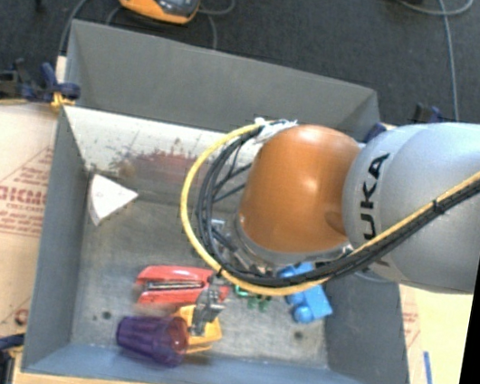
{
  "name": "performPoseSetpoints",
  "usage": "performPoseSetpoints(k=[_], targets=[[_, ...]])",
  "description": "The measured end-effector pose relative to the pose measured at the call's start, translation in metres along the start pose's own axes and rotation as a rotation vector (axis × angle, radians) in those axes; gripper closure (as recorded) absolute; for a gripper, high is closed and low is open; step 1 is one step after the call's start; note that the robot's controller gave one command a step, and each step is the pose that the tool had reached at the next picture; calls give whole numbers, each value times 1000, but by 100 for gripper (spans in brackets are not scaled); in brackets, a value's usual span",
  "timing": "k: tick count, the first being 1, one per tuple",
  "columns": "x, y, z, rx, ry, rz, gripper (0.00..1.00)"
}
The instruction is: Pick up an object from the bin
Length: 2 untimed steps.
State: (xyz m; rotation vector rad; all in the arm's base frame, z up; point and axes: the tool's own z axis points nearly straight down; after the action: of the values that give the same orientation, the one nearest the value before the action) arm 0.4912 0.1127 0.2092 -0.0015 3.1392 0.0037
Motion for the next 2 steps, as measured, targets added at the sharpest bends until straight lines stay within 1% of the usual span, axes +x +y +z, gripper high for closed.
performPoseSetpoints(k=[1,2], targets=[[1,-2,23,2,-9,-131,0],[-26,16,121,-7,-62,-417,100]])
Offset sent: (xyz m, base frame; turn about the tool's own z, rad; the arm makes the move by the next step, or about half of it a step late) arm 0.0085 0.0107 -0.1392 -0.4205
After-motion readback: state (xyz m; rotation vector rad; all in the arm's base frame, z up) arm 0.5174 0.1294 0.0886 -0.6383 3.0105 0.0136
